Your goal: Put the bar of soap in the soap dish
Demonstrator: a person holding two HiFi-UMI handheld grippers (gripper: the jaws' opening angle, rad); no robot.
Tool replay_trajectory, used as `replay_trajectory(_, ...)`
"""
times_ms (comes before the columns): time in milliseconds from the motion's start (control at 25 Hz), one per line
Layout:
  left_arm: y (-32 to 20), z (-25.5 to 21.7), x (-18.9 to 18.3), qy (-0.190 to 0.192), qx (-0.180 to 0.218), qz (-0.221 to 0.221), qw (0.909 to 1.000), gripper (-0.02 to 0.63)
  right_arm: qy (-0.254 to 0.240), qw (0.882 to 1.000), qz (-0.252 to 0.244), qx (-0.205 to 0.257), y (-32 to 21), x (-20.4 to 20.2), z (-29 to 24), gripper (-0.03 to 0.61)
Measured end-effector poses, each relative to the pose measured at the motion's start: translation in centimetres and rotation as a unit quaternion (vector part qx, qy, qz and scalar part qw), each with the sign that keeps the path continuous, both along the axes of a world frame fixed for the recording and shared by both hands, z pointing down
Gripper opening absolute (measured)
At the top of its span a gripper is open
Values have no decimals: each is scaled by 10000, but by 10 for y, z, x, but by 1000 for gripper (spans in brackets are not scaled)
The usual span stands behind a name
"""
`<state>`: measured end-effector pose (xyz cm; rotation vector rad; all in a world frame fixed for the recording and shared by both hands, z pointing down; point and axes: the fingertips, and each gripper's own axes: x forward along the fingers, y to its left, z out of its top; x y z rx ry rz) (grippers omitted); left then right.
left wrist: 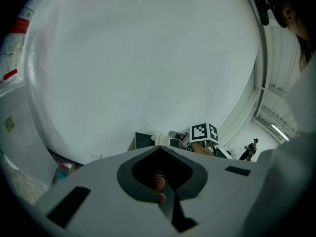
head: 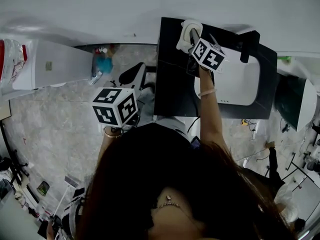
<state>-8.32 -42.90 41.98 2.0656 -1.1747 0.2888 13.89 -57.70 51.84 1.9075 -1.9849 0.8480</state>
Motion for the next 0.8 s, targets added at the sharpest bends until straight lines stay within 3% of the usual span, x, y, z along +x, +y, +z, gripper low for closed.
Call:
replay_trajectory(320,16,-14,25,24,262,123,9996,-3,52,9979,-601,225,51,-11,-57,265)
replay_trajectory(560,34,-30,44,19,516,204,9985,-3,142,9955,-785,516,103,-18,-97,144)
replay_trajectory(800,54,-40,61,-139,740,272,9968,-3,112,9939,-829,723,161,-16,-129,81)
